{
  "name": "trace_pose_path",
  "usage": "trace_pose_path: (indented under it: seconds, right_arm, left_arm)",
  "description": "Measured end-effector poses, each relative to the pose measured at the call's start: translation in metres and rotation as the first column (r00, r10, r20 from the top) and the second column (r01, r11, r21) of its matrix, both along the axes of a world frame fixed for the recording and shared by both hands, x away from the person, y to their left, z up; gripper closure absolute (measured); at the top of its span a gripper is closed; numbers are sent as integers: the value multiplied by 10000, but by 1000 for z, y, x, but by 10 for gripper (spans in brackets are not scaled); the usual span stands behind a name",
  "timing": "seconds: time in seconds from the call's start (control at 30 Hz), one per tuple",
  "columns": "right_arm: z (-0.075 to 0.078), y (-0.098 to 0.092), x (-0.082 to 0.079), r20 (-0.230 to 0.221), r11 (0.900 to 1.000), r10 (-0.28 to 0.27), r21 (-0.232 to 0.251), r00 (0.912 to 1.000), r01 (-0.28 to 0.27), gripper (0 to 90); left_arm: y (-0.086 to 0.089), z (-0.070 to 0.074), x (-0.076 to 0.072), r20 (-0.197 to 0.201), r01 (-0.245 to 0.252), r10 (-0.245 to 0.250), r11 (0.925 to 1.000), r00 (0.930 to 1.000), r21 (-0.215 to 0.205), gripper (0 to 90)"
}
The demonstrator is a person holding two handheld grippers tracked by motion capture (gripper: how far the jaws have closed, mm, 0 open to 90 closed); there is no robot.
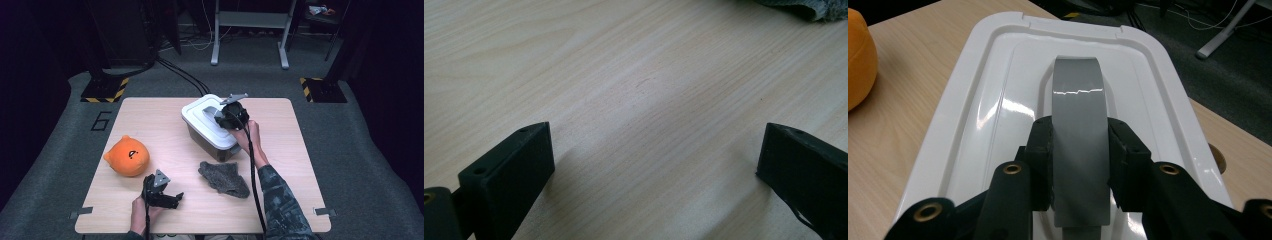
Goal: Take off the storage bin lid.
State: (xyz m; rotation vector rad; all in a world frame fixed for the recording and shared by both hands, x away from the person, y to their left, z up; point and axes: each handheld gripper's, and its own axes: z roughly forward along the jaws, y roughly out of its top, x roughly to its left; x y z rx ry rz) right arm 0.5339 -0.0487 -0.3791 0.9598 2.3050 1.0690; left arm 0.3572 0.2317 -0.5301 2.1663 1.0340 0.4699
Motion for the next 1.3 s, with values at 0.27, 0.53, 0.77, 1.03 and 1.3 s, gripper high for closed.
trace_pose_path:
  seconds: [0.27,0.53,0.77,1.03,1.3]
  right_arm:
    - [5,-4,-3,227,10000,-60,78,9997,58,665]
    - [12,-12,-6,670,9999,-121,80,9977,116,665]
    - [15,-18,-7,761,9997,-210,101,9969,203,665]
    - [21,-26,-10,777,9986,-511,173,9957,499,665]
    - [28,-40,-10,1034,9974,-706,209,9921,688,665]
  left_arm:
    - [0,0,0,-21,30,-30,10000,10000,23,12]
    - [0,0,0,54,-4,4,10000,10000,8,12]
    - [0,0,0,41,-2,2,10000,10000,0,12]
    - [0,0,0,5,25,-25,10000,10000,6,12]
    - [0,0,0,-22,-5,5,10000,10000,-48,12]
